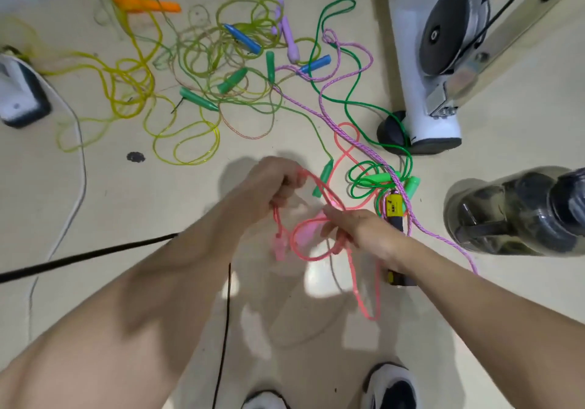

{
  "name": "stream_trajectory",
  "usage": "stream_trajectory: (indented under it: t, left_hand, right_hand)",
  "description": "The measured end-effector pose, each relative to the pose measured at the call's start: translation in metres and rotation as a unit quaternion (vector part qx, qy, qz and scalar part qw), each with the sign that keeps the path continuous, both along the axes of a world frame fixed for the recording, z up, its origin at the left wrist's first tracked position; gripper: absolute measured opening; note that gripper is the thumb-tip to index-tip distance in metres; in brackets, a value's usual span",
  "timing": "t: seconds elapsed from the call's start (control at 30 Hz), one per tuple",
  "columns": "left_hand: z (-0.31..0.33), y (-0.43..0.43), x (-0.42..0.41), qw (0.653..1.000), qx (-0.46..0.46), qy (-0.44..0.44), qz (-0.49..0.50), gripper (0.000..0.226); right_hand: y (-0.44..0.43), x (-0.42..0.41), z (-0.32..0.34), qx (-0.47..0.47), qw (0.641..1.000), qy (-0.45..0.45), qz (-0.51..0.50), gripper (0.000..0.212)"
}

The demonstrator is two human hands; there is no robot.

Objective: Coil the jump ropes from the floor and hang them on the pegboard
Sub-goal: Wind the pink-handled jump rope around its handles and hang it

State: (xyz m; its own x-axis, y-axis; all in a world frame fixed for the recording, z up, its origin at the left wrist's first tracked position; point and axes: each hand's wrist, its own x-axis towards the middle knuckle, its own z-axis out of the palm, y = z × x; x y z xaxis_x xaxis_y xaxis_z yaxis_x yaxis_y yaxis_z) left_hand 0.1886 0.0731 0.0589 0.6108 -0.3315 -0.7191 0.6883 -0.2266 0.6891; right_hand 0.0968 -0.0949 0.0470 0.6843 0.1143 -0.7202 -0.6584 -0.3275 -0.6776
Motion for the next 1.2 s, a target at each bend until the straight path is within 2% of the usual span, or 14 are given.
stream_trajectory:
  t: [0.1,0.23,0.3,0.33,0.43,0.5,0.57,0.63,0.7,0.77,0.93,1.0,1.1,1.2]
  left_hand:
    - [0.092,0.027,0.009,0.972,-0.155,-0.010,0.178,0.021]
    - [0.236,0.063,0.011,0.885,-0.338,-0.017,0.319,0.005]
    - [0.312,0.082,0.008,0.849,-0.408,-0.036,0.334,0.006]
    - [0.352,0.088,0.006,0.840,-0.429,-0.050,0.329,0.006]
    - [0.465,0.075,-0.003,0.877,-0.383,-0.067,0.282,0.014]
    - [0.530,0.061,-0.017,0.907,-0.327,-0.078,0.254,0.018]
    - [0.585,0.051,-0.029,0.902,-0.348,-0.073,0.244,0.021]
    - [0.639,0.051,-0.034,0.867,-0.419,-0.037,0.266,0.022]
    - [0.694,0.056,-0.036,0.827,-0.477,-0.022,0.295,0.022]
    - [0.746,0.060,-0.038,0.810,-0.495,-0.041,0.312,0.024]
    - [0.858,0.091,-0.030,0.768,-0.500,-0.132,0.379,0.023]
    - [0.891,0.105,-0.024,0.771,-0.462,-0.184,0.398,0.022]
    - [0.905,0.116,-0.023,0.784,-0.400,-0.212,0.423,0.019]
    - [0.884,0.121,-0.038,0.869,-0.245,-0.200,0.381,0.022]
  right_hand:
    - [-0.010,0.008,0.063,-0.016,1.000,-0.013,0.001,0.037]
    - [-0.019,0.000,0.168,-0.211,0.972,-0.025,0.097,0.035]
    - [-0.019,-0.004,0.221,-0.218,0.976,-0.018,0.026,0.021]
    - [-0.015,-0.004,0.254,-0.134,0.989,0.013,-0.067,0.019]
    - [0.007,-0.005,0.366,0.115,0.945,0.102,-0.290,0.018]
    - [0.031,-0.002,0.446,0.207,0.938,0.074,-0.269,0.029]
    - [0.055,0.003,0.531,0.274,0.939,0.003,-0.209,0.042]
    - [0.076,0.003,0.606,0.292,0.948,-0.075,-0.105,0.041]
    - [0.093,-0.005,0.666,0.245,0.960,-0.131,-0.002,0.035]
    - [0.105,-0.013,0.709,0.182,0.964,-0.172,0.086,0.017]
    - [0.115,-0.038,0.772,0.213,0.965,-0.134,0.071,0.014]
    - [0.115,-0.045,0.783,0.270,0.959,-0.085,0.030,0.027]
    - [0.123,-0.051,0.818,0.431,0.901,-0.007,-0.059,0.029]
    - [0.138,-0.043,0.852,0.416,0.899,-0.015,-0.139,0.027]
